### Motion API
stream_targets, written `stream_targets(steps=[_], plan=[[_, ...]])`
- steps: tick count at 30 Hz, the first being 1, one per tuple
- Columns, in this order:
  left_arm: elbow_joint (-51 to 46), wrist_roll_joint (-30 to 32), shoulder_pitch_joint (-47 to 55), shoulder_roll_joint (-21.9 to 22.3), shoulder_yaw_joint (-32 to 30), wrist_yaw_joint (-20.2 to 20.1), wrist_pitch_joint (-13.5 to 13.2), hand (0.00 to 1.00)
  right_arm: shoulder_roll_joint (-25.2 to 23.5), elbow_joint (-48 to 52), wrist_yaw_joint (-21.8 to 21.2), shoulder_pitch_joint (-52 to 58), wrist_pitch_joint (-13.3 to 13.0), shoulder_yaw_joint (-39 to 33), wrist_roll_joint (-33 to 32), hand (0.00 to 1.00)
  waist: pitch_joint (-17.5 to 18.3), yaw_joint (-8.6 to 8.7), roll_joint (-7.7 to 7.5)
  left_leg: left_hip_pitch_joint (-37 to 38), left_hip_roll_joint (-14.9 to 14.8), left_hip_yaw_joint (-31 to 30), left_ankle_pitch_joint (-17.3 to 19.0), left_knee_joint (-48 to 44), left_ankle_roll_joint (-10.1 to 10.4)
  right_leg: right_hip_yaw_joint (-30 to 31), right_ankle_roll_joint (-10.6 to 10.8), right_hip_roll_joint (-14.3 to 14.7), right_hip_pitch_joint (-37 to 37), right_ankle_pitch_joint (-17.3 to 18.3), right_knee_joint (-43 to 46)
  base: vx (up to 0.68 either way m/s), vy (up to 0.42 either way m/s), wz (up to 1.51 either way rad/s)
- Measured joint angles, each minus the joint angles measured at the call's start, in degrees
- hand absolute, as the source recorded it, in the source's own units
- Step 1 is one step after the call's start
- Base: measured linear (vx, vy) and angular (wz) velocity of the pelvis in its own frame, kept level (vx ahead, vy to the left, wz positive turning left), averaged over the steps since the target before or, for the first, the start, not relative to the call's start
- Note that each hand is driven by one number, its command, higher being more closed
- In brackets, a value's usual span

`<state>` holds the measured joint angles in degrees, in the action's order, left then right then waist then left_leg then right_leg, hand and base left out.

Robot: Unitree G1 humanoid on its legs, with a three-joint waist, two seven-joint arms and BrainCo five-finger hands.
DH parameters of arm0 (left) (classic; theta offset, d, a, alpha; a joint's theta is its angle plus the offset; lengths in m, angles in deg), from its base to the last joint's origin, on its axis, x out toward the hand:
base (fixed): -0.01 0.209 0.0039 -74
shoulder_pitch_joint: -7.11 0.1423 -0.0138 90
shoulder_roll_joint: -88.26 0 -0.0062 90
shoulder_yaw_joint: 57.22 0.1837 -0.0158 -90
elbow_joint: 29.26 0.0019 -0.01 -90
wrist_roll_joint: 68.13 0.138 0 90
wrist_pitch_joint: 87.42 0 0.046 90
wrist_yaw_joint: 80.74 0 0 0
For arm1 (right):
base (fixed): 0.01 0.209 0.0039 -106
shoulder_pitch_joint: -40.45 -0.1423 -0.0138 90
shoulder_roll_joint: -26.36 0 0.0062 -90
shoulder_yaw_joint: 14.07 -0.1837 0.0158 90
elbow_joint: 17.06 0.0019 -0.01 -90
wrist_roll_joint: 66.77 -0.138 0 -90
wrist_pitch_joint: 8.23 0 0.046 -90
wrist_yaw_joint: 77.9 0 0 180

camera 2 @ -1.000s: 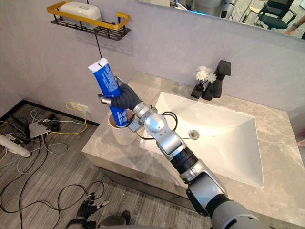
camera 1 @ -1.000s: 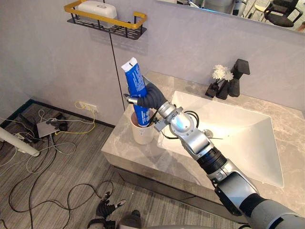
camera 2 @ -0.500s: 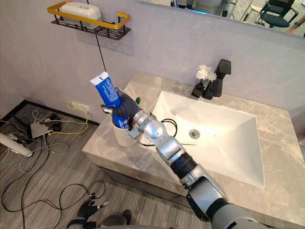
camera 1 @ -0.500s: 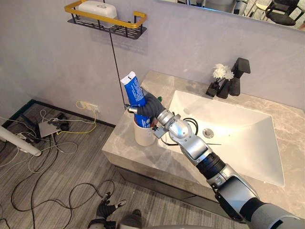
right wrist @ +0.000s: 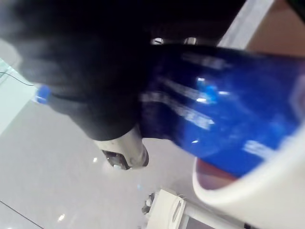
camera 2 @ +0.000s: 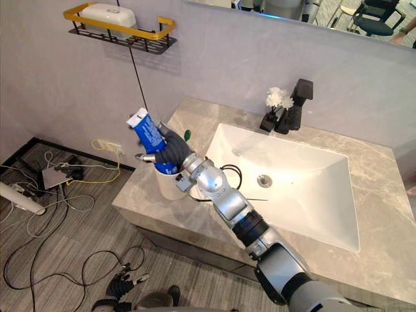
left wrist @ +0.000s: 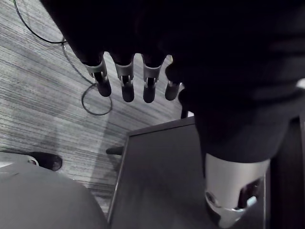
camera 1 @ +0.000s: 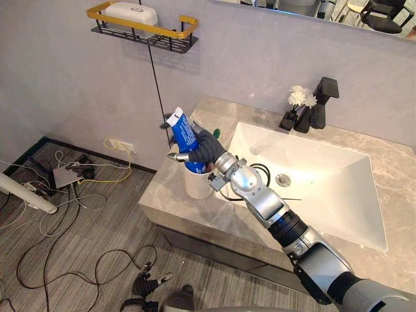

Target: Organize washtable

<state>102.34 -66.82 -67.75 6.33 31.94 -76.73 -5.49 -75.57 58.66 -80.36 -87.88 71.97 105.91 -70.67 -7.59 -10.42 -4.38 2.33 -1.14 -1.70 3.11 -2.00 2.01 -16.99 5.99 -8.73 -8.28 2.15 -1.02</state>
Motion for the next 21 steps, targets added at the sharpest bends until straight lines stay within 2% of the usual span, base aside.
stream_targets(steps=[21], plan=[[0.15,-0.06,-0.01,-0.03,0.00,0.04,0.05,0.00,0.03,4.23,0.14,2.37,-0.04,-0.92,-0.03,0.00,0.01,0.19,0.01,0.21,0.07,-0.11,0.00,-0.05,0.00,-0.04,0.00,-0.03,-0.26,0.00,0.00,0.00,0.000,0.00]])
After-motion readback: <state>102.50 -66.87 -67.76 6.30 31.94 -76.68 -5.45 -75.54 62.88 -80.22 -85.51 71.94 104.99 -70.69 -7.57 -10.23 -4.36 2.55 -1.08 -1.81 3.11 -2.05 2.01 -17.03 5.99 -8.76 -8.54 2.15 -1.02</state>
